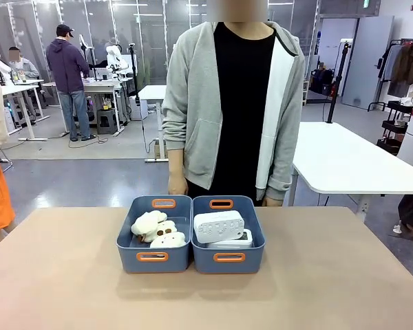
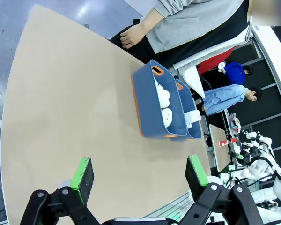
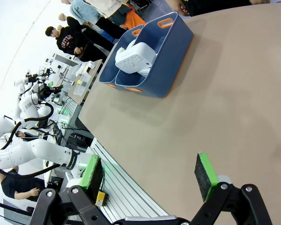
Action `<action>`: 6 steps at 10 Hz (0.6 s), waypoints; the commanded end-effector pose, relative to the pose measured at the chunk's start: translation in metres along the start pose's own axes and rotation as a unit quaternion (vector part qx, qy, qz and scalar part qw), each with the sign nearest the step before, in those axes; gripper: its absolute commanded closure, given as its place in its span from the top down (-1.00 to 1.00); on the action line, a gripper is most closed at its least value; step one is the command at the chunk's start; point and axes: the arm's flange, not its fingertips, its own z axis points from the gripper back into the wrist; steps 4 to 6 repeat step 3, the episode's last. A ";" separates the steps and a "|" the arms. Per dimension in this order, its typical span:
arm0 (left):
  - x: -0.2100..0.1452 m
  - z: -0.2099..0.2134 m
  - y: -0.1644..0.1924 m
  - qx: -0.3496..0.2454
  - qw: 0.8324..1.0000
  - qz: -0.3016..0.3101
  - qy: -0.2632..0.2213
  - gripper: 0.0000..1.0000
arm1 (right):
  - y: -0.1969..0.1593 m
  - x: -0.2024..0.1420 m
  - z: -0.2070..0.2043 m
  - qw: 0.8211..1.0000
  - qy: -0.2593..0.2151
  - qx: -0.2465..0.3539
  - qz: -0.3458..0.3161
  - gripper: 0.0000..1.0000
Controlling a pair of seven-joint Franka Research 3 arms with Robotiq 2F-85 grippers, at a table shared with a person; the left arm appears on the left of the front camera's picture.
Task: Sort the digital clocks into the basket.
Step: Pick up the Digital clock from the table and place it into the empty Plastic storage basket.
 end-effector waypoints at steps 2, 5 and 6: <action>0.001 0.001 -0.002 -0.010 1.000 -0.005 -0.006 1.00 | 0.002 0.001 0.000 1.000 -0.006 0.002 0.005 1.00; 0.001 0.001 -0.002 -0.010 1.000 -0.005 -0.006 1.00 | 0.002 0.001 0.000 1.000 -0.006 0.002 0.005 1.00; 0.001 0.001 -0.002 -0.010 1.000 -0.005 -0.006 1.00 | 0.002 0.001 0.000 1.000 -0.006 0.002 0.005 1.00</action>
